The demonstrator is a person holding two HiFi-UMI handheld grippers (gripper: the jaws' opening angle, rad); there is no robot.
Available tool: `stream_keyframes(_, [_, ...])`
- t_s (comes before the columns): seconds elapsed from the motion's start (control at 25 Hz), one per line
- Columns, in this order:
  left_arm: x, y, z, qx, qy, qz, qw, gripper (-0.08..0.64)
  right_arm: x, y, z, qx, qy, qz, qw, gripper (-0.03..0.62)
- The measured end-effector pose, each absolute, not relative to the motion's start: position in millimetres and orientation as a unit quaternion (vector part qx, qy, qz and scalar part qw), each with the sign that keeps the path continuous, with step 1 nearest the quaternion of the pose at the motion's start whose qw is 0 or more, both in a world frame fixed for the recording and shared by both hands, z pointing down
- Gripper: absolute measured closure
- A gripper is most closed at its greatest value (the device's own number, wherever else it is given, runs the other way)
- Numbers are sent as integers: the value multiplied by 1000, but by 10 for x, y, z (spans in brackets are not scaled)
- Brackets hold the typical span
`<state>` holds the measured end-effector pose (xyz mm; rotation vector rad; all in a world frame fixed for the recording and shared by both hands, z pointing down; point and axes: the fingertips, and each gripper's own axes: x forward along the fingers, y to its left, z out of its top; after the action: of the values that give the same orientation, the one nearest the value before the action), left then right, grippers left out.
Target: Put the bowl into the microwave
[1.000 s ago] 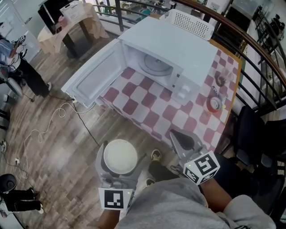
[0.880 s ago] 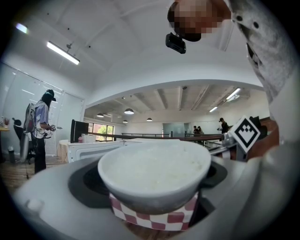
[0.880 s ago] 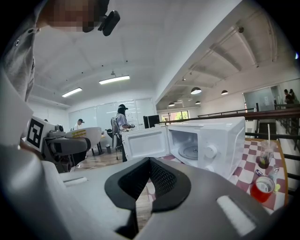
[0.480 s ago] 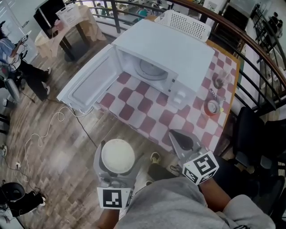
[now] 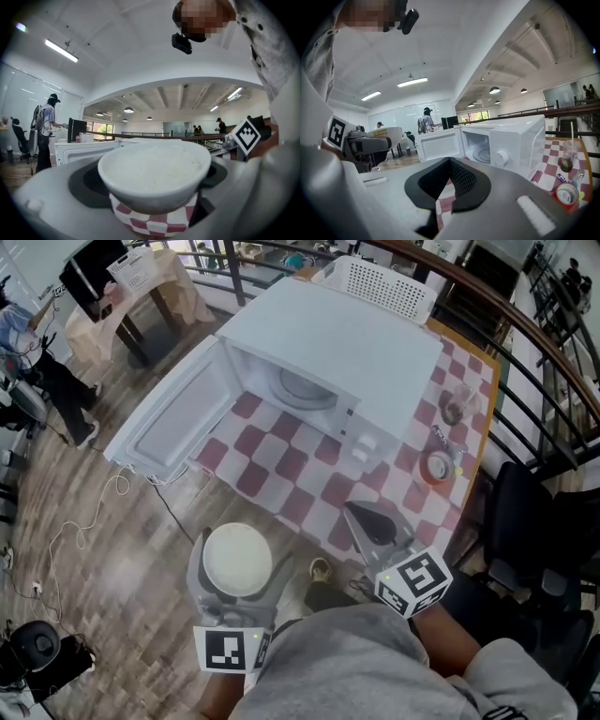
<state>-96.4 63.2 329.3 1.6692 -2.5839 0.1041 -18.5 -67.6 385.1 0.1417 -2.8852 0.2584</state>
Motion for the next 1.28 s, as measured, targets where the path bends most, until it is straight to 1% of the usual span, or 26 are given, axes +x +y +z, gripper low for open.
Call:
stream_keyframes(0.56, [-923, 422, 3288, 552, -832, 44, 31, 35, -152, -869, 3878, 54, -986, 102, 117, 594])
stream_keyframes(1.28, [-916, 400, 3143, 560, -828, 40, 12, 35, -148, -836, 3785, 62, -988, 95, 106, 594])
